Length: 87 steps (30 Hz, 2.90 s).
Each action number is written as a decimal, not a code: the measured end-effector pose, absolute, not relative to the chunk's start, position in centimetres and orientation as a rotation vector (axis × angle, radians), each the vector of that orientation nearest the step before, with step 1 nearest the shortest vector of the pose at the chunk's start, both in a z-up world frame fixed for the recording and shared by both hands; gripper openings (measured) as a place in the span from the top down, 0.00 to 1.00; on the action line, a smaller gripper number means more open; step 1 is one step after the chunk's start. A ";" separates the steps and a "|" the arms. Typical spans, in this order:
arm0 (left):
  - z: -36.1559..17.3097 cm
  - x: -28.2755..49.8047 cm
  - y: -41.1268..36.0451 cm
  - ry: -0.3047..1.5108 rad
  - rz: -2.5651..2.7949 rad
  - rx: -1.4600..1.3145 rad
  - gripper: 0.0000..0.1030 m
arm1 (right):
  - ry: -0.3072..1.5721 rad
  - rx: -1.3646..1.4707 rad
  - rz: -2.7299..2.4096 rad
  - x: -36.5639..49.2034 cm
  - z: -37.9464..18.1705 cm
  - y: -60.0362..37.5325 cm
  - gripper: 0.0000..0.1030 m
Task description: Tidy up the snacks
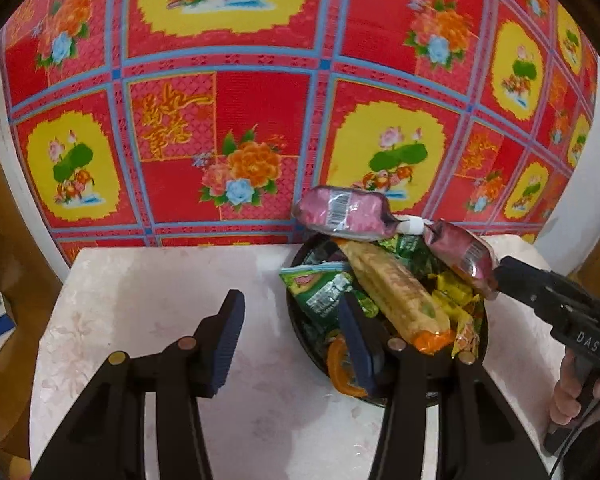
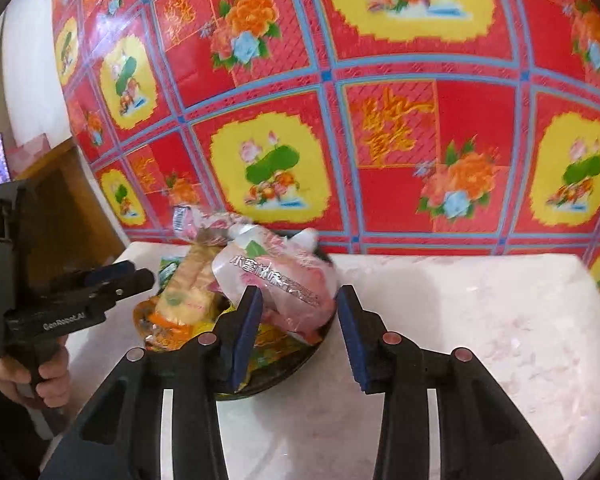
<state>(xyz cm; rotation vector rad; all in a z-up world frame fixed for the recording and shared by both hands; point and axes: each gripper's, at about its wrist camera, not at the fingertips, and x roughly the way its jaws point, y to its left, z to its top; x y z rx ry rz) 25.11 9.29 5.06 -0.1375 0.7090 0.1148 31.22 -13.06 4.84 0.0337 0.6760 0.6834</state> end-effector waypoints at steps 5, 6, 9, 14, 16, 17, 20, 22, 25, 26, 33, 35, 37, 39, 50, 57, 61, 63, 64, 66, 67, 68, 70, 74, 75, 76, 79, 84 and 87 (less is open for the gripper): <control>5.4 25.2 8.4 0.734 0.062 -0.120 0.37 | 0.623 0.024 0.694 30.4 6.0 -13.0 0.60; 5.5 25.1 8.3 0.746 0.042 -0.131 0.36 | 0.612 0.032 0.700 30.3 6.3 -13.2 0.60; 6.6 23.4 7.6 0.750 0.048 -0.140 0.35 | 0.602 0.052 0.674 30.3 7.0 -13.6 0.60; 7.5 19.0 4.9 0.742 0.089 -0.024 0.27 | 0.691 -0.054 0.637 27.1 7.3 -13.1 0.60; 7.4 17.1 3.6 0.749 0.090 0.018 0.27 | 0.695 -0.137 0.617 24.5 7.4 -12.6 0.60; 7.3 15.8 2.6 0.748 0.091 0.039 0.27 | 0.690 -0.169 0.614 23.1 7.4 -12.5 0.60; 6.9 13.0 0.5 0.747 0.086 0.046 0.26 | 0.723 -0.206 0.628 19.0 7.0 -12.5 0.60; 6.2 11.6 -0.3 0.757 0.099 0.035 0.26 | 0.763 -0.210 0.647 16.9 6.3 -12.4 0.60; 4.6 9.7 -1.3 0.781 0.152 0.027 0.26 | 0.759 -0.228 0.604 14.4 5.1 -13.1 0.56; 4.2 9.5 -1.3 0.793 0.150 0.013 0.26 | 0.761 -0.216 0.601 13.9 4.8 -13.5 0.56; 1.5 8.1 -0.4 0.836 0.178 -0.090 0.25 | 0.826 -0.178 0.511 12.6 2.2 -15.7 0.55; 1.3 8.0 -0.2 0.830 0.193 -0.089 0.22 | 0.800 -0.195 0.494 12.5 1.8 -15.9 0.55; 1.2 8.1 -0.2 0.830 0.184 -0.077 0.18 | 0.778 -0.224 0.460 12.4 1.7 -16.0 0.50; 1.1 8.3 -0.2 0.826 0.173 -0.076 0.12 | 0.782 -0.206 0.461 12.8 1.7 -16.1 0.48; 0.7 8.7 -0.1 0.800 0.155 -0.068 0.07 | 0.716 -0.211 0.436 13.0 1.1 -15.8 0.41; 0.7 8.7 -0.1 0.799 0.153 -0.067 0.07 | 0.702 -0.208 0.437 13.0 1.0 -15.8 0.41; 0.8 8.8 -0.2 0.797 0.156 -0.065 0.07 | 0.702 -0.209 0.439 13.0 1.0 -15.9 0.41; 0.7 8.8 -0.2 0.796 0.155 -0.064 0.07 | 0.701 -0.209 0.440 13.1 1.0 -15.9 0.41; 0.7 8.8 -0.2 0.796 0.154 -0.063 0.07 | 0.701 -0.209 0.440 13.1 1.0 -15.8 0.41; 0.7 8.8 -0.3 0.796 0.156 -0.063 0.07 | 0.700 -0.209 0.441 13.2 1.0 -15.8 0.41; 0.8 8.8 -0.3 0.795 0.155 -0.062 0.07 | 0.700 -0.210 0.440 13.2 0.9 -15.8 0.41; 0.8 8.8 -0.3 0.794 0.153 -0.060 0.07 | 0.700 -0.211 0.440 13.2 0.9 -15.8 0.41; 0.8 8.9 -0.3 0.794 0.152 -0.059 0.07 | 0.700 -0.210 0.440 13.2 0.9 -15.8 0.41; 0.8 9.0 -0.3 0.793 0.151 -0.059 0.08 | 0.699 -0.213 0.441 13.2 0.8 -15.7 0.41; 0.8 9.0 -0.3 0.792 0.150 -0.059 0.08 | 0.699 -0.213 0.441 13.2 0.8 -15.7 0.41; 0.8 9.0 -0.3 0.791 0.148 -0.057 0.08 | 0.699 -0.213 0.441 13.2 0.8 -15.7 0.41; 0.8 9.0 -0.3 0.788 0.142 -0.055 0.09 | 0.698 -0.211 0.441 13.2 0.8 -15.7 0.41; 0.8 9.1 -0.2 0.791 0.141 -0.054 0.09 | 0.697 -0.214 0.442 13.2 0.8 -15.7 0.41; 0.8 9.1 -0.2 0.790 0.140 -0.054 0.09 | 0.695 -0.214 0.441 13.1 0.8 -15.7 0.41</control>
